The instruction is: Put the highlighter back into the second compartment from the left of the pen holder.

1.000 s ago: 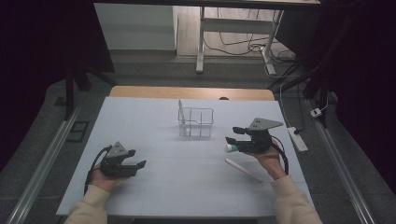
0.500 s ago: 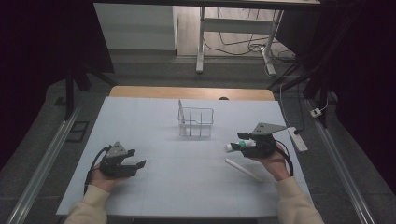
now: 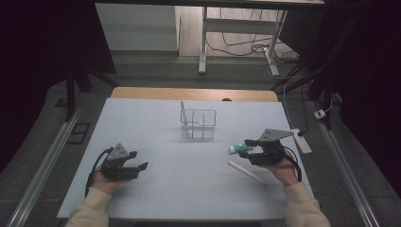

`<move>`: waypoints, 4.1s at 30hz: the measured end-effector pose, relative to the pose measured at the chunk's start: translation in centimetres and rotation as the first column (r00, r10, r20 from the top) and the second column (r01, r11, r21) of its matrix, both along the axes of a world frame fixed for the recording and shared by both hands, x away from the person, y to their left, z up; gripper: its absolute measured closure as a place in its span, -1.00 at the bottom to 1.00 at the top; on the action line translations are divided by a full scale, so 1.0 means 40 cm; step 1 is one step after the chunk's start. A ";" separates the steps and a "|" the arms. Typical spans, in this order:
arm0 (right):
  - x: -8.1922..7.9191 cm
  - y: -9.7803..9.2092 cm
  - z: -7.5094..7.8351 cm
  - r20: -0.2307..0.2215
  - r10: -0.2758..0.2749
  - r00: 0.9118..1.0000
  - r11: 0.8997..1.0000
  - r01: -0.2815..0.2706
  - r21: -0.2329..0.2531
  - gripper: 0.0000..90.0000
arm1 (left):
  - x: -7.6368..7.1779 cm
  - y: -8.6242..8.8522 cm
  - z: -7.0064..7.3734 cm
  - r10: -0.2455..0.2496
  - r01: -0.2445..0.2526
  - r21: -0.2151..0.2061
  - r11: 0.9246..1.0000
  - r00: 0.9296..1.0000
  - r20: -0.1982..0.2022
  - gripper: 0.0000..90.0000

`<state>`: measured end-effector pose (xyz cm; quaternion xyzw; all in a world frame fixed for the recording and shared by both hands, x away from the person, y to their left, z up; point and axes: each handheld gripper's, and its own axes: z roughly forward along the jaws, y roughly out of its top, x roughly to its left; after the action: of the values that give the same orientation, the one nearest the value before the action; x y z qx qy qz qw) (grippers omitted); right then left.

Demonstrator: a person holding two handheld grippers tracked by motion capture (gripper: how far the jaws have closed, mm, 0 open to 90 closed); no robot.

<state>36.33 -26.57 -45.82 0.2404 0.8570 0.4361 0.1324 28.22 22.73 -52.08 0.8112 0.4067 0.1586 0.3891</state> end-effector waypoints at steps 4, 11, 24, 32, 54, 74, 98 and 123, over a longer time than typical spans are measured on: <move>-0.004 0.000 -0.006 -0.010 0.001 1.000 1.000 -0.001 -0.016 -0.05 | 0.000 -0.001 0.000 -0.001 0.001 0.000 1.000 1.000 0.000 -0.23; -0.011 0.005 -0.010 -0.038 0.011 0.999 0.998 -0.013 -0.061 -0.05 | 0.001 -0.001 -0.001 -0.002 0.002 0.000 1.000 1.000 0.001 -0.23; -0.009 0.030 -0.036 -0.136 0.014 0.991 0.986 -0.036 -0.164 -0.08 | 0.002 -0.009 0.002 -0.008 0.008 0.010 1.000 1.000 0.007 -0.24; -0.003 0.055 -0.045 -0.167 0.019 0.986 0.972 -0.057 -0.226 -0.10 | 0.005 -0.007 0.001 -0.007 0.007 0.007 1.000 1.000 0.004 -0.24; 0.011 0.121 -0.099 -0.231 0.012 0.973 0.926 -0.098 -0.365 -0.11 | 0.006 -0.006 -0.002 -0.006 0.006 0.016 1.000 1.000 0.001 -0.24; 0.018 0.129 -0.107 -0.233 -0.018 0.972 0.905 -0.083 -0.416 0.66 | 0.005 -0.008 -0.002 -0.009 0.009 0.020 1.000 1.000 0.002 -0.24; 0.018 0.094 -0.070 -0.187 -0.024 0.982 0.941 -0.042 -0.337 0.73 | 0.006 -0.004 -0.002 -0.006 0.006 0.015 1.000 1.000 0.001 -0.24; 0.004 0.071 -0.004 -0.132 -0.005 0.991 0.980 -0.021 -0.199 0.73 | 0.006 -0.004 -0.002 -0.006 0.006 0.012 1.000 1.000 0.001 -0.24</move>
<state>36.49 -23.74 -45.99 0.2506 0.9043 0.3316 0.0974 28.46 22.59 -52.16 0.8146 0.4033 0.1603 0.3848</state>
